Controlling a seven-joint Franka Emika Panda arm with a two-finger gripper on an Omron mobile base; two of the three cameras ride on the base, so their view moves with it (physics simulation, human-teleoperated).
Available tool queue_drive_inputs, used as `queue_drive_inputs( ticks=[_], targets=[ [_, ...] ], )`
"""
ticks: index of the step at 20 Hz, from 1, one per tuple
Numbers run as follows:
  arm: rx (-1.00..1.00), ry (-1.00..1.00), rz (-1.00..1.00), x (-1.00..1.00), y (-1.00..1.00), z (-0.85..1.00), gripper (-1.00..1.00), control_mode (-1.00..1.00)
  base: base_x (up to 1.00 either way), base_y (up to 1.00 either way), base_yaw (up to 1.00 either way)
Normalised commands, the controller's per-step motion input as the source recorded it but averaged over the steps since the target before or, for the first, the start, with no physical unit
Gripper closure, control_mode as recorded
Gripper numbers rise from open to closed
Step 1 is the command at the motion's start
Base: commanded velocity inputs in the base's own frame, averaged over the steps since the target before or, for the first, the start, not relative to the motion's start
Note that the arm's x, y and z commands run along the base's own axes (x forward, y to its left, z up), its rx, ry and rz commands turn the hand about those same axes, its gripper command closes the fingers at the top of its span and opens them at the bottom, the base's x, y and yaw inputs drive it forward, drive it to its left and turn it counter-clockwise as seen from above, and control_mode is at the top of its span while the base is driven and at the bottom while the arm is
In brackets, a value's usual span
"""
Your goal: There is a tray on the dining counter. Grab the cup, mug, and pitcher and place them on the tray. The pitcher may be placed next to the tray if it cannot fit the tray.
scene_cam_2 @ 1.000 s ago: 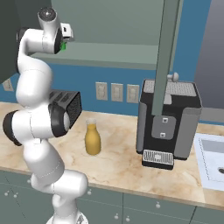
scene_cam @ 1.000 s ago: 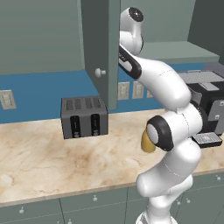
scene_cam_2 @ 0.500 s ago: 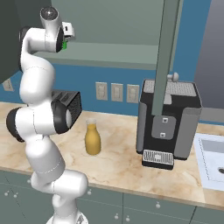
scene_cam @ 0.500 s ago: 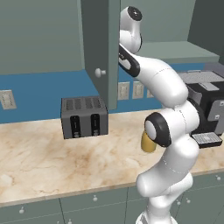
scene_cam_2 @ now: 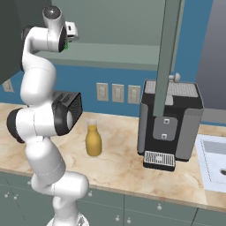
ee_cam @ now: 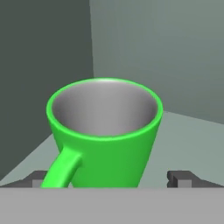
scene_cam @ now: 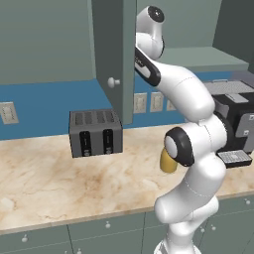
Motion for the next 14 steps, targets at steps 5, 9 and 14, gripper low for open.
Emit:
queue_drive_inputs(
  ticks=[5, 9, 14],
  targets=[
    [0.00, 0.00, 0.00, 0.00, -0.28, 0.00, -1.00, -1.00, 0.00, 0.00, 0.00],
    [0.00, 0.00, 0.00, 0.00, -0.15, 0.00, -1.00, -1.00, 0.00, 0.00, 0.00],
    [0.00, 0.00, 0.00, 0.00, -0.02, -0.04, -1.00, -1.00, 0.00, 0.00, 0.00]
  ],
)
